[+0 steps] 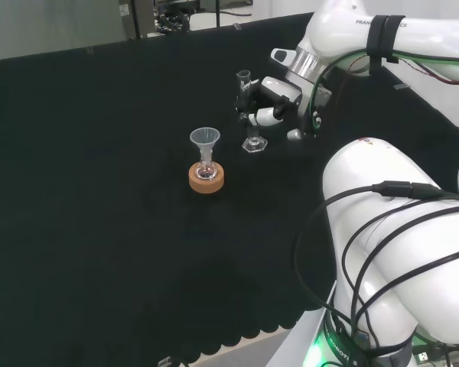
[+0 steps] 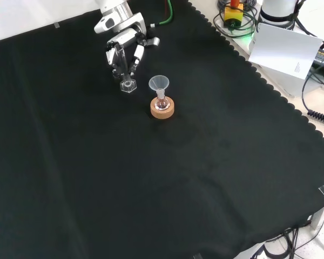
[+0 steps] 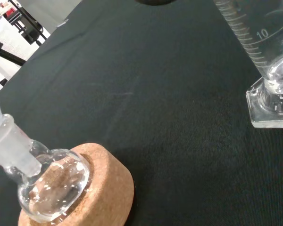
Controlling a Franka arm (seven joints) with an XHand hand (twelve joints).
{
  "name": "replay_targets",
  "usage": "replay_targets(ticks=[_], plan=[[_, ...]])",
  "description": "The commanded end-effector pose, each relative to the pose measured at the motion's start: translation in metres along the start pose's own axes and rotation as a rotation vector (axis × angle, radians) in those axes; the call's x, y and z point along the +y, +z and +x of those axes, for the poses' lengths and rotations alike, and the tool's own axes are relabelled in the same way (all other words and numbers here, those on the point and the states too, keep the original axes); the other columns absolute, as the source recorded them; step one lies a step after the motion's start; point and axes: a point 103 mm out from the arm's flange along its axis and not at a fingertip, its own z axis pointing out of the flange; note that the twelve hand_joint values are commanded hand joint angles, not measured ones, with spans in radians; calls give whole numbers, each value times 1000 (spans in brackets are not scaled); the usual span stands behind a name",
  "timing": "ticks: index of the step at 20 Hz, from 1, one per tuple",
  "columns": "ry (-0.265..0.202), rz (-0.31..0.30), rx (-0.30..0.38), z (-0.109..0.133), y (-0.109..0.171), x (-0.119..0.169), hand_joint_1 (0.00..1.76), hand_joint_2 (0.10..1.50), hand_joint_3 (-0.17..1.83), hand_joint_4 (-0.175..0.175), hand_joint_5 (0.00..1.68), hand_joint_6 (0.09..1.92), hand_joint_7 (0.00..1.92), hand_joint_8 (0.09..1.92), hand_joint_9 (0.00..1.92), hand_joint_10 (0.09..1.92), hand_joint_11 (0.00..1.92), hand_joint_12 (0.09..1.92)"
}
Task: Put the graduated cylinder back on the table.
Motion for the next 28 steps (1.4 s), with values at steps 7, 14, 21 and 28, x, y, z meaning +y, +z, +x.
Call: replay_targets(ticks=[7,14,21,28], plan=[[-15,-69,40,-5,10,-1,1137,1168,4,-175,887,1163,1089,507,1433,87,1207,730],[-17,-51,22,-5,13,-2,1136,1170,5,-175,885,1167,1080,501,1425,87,1202,737],[-21,-49,8,-5,15,-1,1133,1174,7,-175,875,1180,1073,499,1419,87,1194,747],[-20,-51,33,-5,18,-1,1127,1187,8,-175,845,1218,993,550,1377,87,1134,818]])
